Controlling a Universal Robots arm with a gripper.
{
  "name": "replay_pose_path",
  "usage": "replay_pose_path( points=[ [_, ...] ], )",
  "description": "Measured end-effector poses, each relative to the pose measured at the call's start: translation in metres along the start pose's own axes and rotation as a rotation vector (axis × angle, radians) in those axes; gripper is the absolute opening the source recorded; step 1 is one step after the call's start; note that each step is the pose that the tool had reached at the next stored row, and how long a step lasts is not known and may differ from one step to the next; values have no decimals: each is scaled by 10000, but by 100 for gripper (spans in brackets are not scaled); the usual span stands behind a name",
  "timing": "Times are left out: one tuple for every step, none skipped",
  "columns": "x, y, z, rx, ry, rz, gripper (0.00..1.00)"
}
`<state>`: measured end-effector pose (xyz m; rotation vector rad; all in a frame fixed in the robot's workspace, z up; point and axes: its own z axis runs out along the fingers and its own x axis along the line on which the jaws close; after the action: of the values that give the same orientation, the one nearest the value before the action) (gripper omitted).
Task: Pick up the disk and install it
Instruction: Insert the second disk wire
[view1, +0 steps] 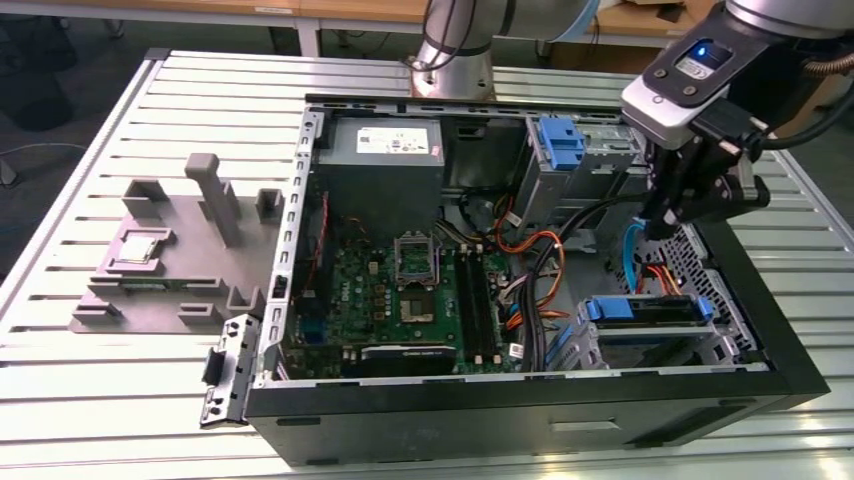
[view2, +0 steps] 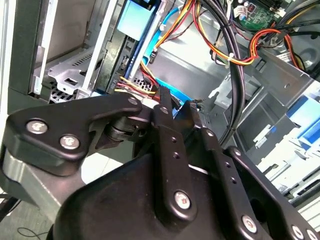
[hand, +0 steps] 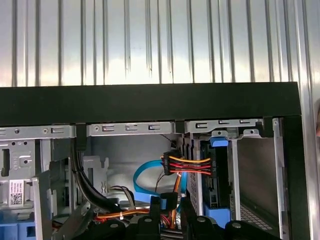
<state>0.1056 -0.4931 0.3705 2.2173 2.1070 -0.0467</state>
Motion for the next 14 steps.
replay_pose_path(
  points=[
    [4,1,10,-1,-14,-1,30],
    [8,1,22,-2,-41,-1,30],
    [11,2,33,-4,-71,-3,30],
    [14,2,45,-5,-102,-3,30],
    [17,2,56,-7,-134,-4,30],
    [19,3,66,-9,-169,-4,30],
    [21,4,77,-11,-206,-5,30],
    [23,5,87,-13,-253,-6,30],
    [25,5,95,-15,-293,-7,29],
    [27,5,103,-17,-335,-8,29],
    [28,5,110,-19,-377,-9,22],
    [29,5,117,-21,-413,-11,16],
    [31,5,123,-23,-444,-11,16],
    [32,5,129,-24,-465,-12,16]
  ],
)
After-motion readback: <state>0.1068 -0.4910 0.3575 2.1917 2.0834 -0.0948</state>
